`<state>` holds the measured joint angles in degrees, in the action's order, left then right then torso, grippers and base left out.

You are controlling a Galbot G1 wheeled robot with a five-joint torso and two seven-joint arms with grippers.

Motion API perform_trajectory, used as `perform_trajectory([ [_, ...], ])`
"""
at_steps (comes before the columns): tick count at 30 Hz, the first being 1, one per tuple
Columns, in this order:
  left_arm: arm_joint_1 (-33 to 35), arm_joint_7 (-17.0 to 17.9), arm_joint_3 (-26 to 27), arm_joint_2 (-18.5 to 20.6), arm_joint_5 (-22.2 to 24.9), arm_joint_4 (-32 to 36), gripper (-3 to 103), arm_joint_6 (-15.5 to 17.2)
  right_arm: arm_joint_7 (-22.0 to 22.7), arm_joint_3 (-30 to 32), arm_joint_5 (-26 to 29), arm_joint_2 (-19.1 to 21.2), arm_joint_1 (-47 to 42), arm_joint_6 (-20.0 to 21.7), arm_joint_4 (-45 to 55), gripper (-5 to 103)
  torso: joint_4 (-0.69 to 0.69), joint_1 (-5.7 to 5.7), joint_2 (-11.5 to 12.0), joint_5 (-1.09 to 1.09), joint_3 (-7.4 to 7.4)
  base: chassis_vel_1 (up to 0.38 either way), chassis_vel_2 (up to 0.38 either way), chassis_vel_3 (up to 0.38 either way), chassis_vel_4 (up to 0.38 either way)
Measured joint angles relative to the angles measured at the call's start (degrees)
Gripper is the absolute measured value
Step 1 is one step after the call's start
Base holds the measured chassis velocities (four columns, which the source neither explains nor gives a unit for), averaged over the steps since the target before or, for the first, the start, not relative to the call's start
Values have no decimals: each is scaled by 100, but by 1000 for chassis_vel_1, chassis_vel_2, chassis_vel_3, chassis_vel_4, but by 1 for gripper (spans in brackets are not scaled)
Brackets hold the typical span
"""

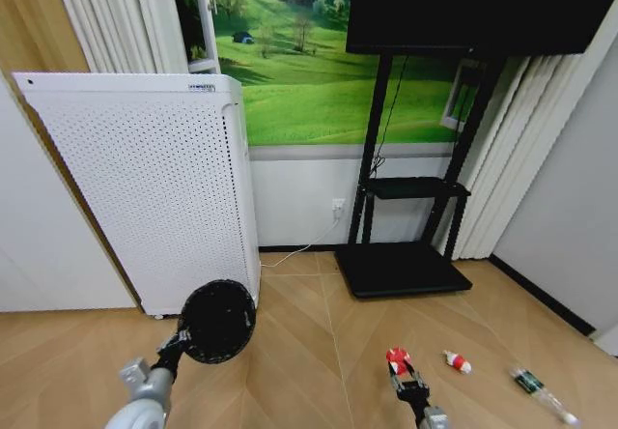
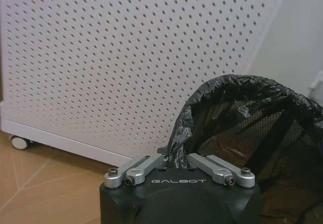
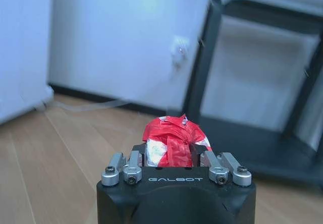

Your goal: Pick up the trash bin and place the garbage on the floor into it.

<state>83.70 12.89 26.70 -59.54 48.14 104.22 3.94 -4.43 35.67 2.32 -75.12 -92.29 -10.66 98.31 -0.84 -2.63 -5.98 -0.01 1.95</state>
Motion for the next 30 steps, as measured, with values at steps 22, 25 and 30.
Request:
perform_trajectory([
  [22,-2661,-992,-3149,-53,111,-1702,3,-281,-1301,-280,141,139,-819,-1194,1566,43,-3,1,-1,1,0,0,0,0,0],
  [25,-2657,-1068,-3253,-162,-3,-1747,3,-349,-1400,-427,86,181,-822,-1243,1571,43,-3,1,-1,1,0,0,0,0,0],
  [30,-2627,-1195,-3407,-343,-158,-1817,3,-431,-1527,-700,-9,289,-790,-1298,1489,43,-3,1,-1,0,0,0,0,0,0],
])
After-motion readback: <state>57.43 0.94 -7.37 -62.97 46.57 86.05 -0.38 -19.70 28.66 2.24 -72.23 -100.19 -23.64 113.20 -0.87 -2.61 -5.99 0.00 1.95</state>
